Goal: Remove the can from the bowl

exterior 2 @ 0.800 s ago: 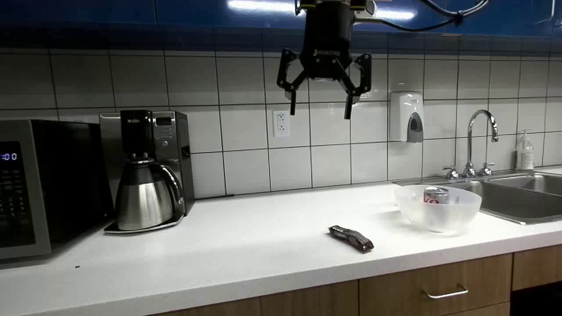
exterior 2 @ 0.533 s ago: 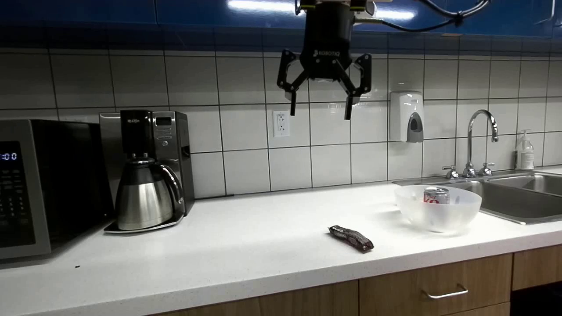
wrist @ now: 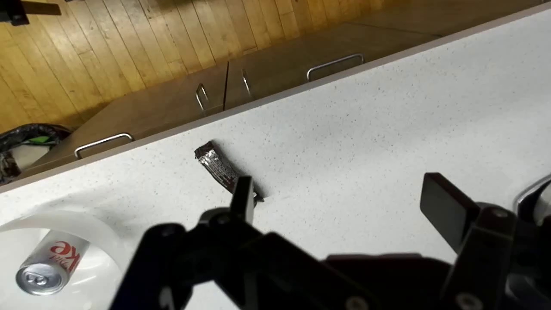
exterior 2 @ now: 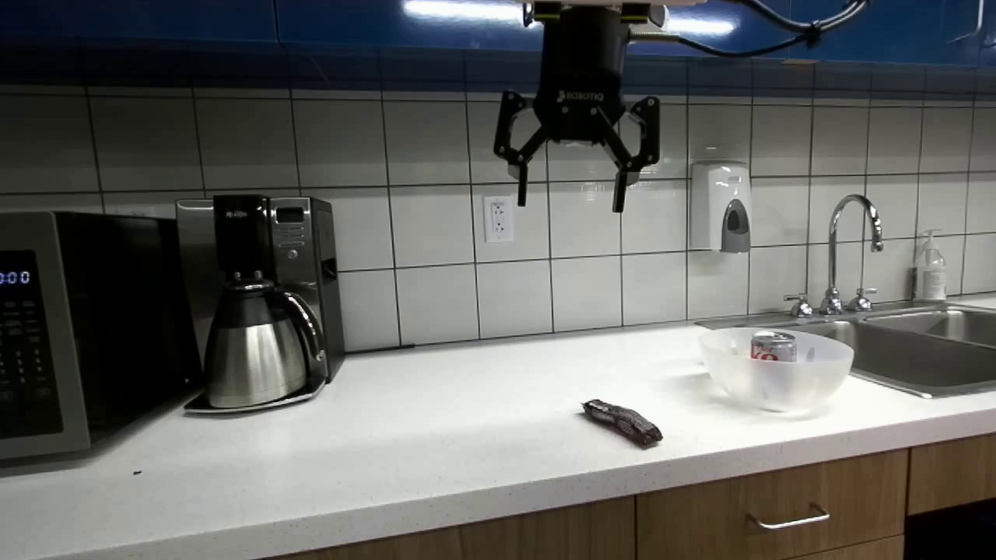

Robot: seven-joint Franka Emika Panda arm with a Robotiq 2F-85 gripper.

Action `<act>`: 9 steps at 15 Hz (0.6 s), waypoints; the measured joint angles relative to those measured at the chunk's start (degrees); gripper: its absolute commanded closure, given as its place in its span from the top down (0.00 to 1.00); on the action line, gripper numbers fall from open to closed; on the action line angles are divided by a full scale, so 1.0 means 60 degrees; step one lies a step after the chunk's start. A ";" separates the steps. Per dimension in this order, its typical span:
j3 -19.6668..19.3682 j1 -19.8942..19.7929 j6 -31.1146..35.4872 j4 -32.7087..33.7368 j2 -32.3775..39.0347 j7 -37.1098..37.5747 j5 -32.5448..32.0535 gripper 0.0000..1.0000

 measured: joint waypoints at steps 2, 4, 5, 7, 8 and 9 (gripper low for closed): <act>0.0002 -0.0050 0.0590 -0.0195 -0.0013 0.0294 -0.0441 1.00; 0.0001 -0.0210 0.1332 -0.0509 -0.0026 0.0659 -0.0937 1.00; -0.0003 -0.0330 0.1655 -0.0680 -0.0028 0.0811 -0.1162 1.00; -0.0021 -0.0641 0.2208 -0.1024 -0.0025 0.1020 -0.1579 1.00; -0.0036 -0.0813 0.2430 -0.1169 -0.0023 0.1097 -0.1779 1.00; -0.0061 -0.0995 0.2622 -0.1294 -0.0020 0.1166 -0.1981 1.00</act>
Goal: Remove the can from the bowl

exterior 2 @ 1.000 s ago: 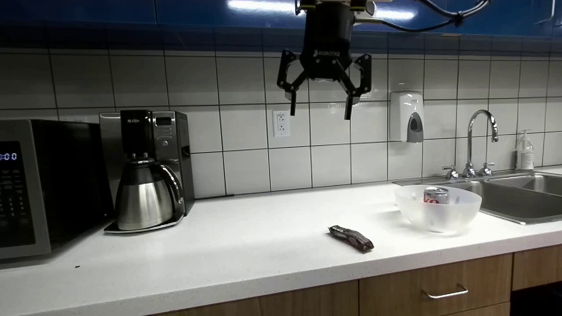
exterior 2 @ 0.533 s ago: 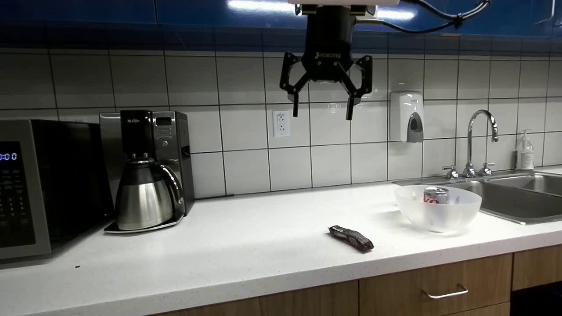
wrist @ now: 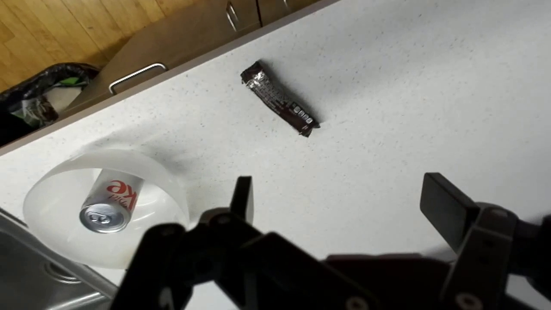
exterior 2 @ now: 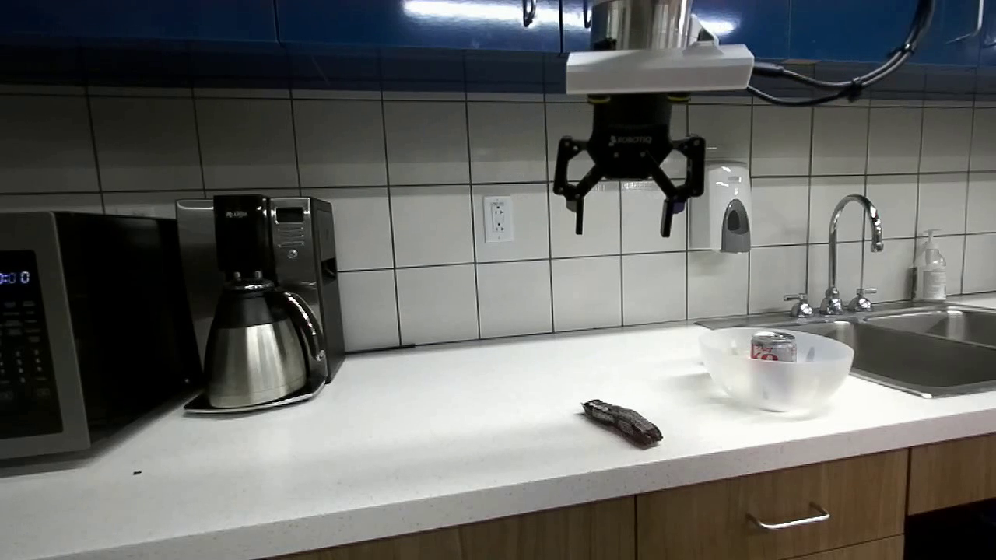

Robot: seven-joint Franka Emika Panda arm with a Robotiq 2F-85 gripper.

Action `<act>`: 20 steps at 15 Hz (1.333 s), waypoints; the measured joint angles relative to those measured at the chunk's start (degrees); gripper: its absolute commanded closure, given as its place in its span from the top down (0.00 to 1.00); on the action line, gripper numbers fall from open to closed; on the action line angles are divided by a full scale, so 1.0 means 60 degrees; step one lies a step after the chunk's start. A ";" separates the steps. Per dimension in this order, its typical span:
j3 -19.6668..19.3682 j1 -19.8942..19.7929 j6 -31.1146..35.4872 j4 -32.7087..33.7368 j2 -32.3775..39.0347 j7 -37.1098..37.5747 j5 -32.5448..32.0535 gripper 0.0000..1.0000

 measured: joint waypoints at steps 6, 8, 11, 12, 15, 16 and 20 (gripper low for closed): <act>-0.0370 -0.1071 0.0686 -0.0464 0.0091 0.0051 -0.0913 1.00; -0.0536 -0.1360 0.0828 -0.0552 0.0160 0.0051 -0.1099 1.00; -0.0796 -0.1821 0.1050 -0.0636 0.0358 0.0051 -0.1394 1.00; -0.0890 -0.1987 0.1140 -0.0652 0.0445 0.0051 -0.1514 1.00; -0.1210 -0.2522 0.1425 -0.0664 0.0773 0.0050 -0.1925 1.00; -0.1323 -0.2703 0.1566 -0.0664 0.0922 0.0050 -0.2079 1.00; -0.1715 -0.3323 0.2267 -0.0560 0.1683 0.0051 -0.2674 1.00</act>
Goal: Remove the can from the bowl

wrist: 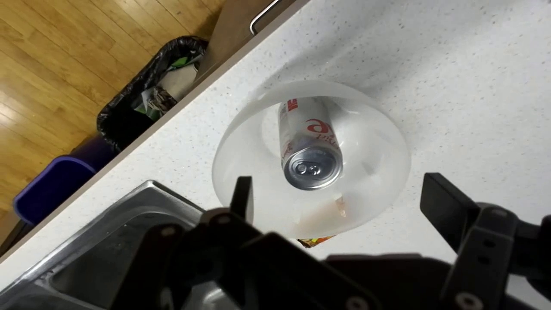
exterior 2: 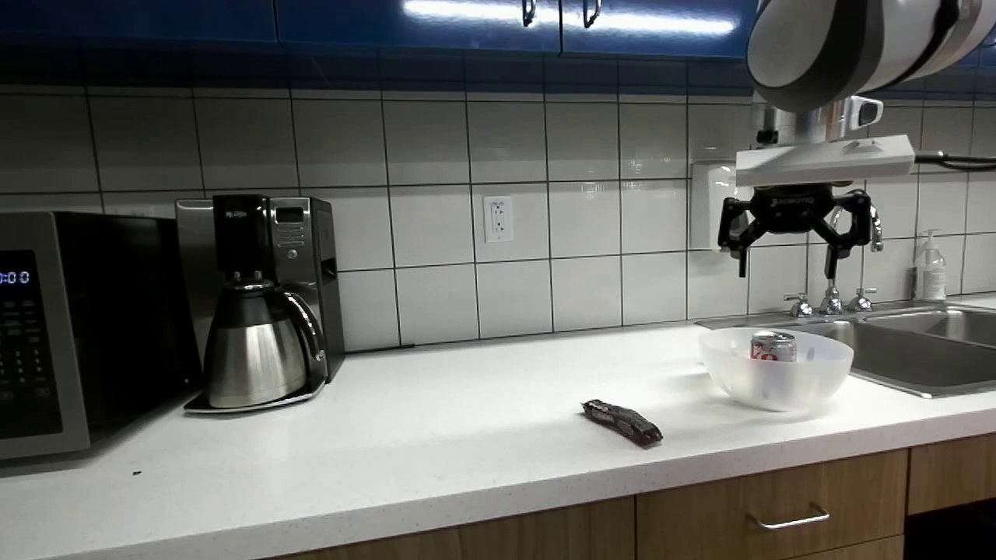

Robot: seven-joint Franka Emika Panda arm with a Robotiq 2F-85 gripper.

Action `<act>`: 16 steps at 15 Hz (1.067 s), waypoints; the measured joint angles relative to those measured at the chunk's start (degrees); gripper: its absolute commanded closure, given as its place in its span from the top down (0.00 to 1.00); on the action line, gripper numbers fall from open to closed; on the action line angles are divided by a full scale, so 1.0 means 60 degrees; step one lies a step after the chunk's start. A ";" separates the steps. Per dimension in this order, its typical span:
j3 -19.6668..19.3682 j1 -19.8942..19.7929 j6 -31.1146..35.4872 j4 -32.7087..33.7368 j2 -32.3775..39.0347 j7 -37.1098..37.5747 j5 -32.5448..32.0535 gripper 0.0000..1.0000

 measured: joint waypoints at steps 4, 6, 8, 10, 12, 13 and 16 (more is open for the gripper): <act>-0.0309 -0.0314 0.0430 0.0449 0.0977 0.0177 -0.0728 1.00; -0.0494 -0.0313 0.0497 0.0792 0.1503 0.0388 -0.1151 1.00; -0.0717 -0.0211 0.0512 0.1150 0.1991 0.0545 -0.1465 1.00; -0.1042 0.0048 0.0515 0.1485 0.2448 0.0688 -0.1705 1.00; -0.1417 0.0408 0.0521 0.1729 0.2843 0.0723 -0.1760 1.00; -0.1595 0.0594 0.0527 0.1818 0.3017 0.0724 -0.1761 1.00; -0.2105 0.1207 0.0612 0.2002 0.3505 0.0768 -0.1775 1.00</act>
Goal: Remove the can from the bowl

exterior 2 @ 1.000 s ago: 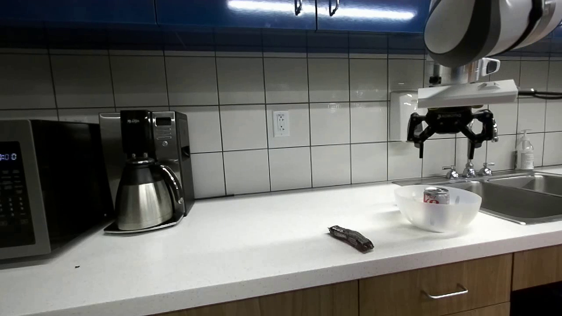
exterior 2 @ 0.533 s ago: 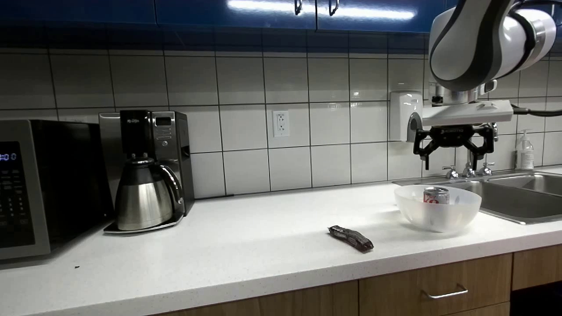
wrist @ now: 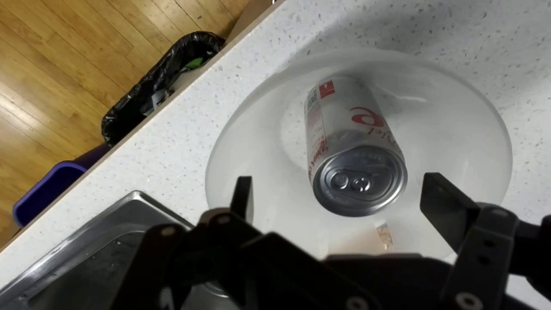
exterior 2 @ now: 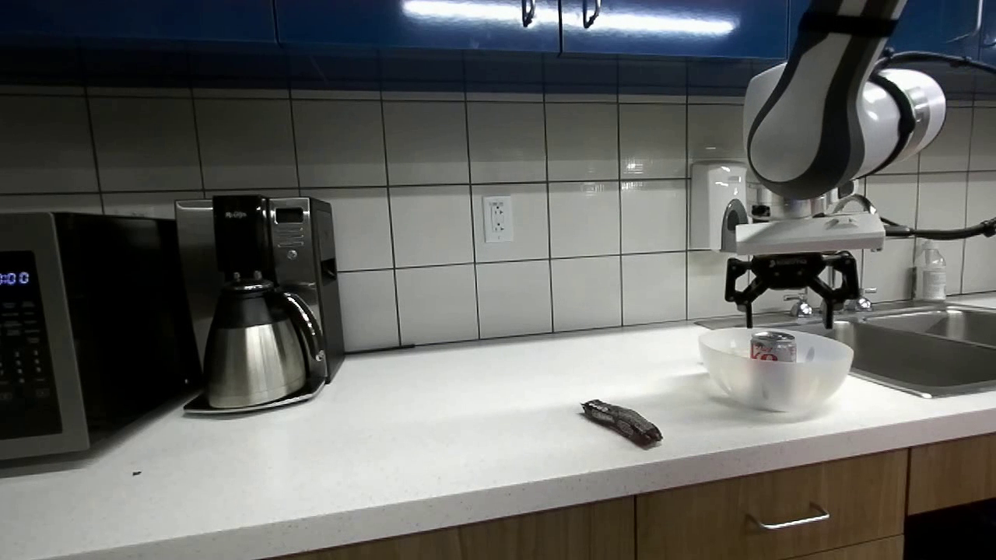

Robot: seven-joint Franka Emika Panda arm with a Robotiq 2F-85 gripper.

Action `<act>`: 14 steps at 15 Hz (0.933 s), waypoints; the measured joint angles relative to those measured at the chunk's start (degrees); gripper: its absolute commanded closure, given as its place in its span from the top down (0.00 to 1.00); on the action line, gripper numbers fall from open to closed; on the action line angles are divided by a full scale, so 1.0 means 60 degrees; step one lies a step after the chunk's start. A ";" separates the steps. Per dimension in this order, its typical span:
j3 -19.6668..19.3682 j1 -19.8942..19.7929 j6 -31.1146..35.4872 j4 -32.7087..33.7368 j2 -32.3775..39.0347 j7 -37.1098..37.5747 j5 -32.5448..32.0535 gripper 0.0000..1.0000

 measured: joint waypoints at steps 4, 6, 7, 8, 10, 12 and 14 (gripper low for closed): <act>-0.0726 0.0856 0.0256 0.0261 0.0634 0.0519 -0.0438 1.00; -0.1057 0.1232 0.0331 0.0406 0.0940 0.0642 -0.0472 1.00; -0.1210 0.1403 0.0373 0.0468 0.1090 0.0677 -0.0472 1.00; -0.1358 0.1568 0.0425 0.0515 0.1224 0.0704 -0.0472 1.00; -0.1634 0.1876 0.0515 0.0590 0.1445 0.0745 -0.0472 1.00; -0.1906 0.2182 0.0586 0.0662 0.1591 0.0795 -0.0469 1.00; -0.2131 0.2434 0.0626 0.0710 0.1660 0.0863 -0.0469 1.00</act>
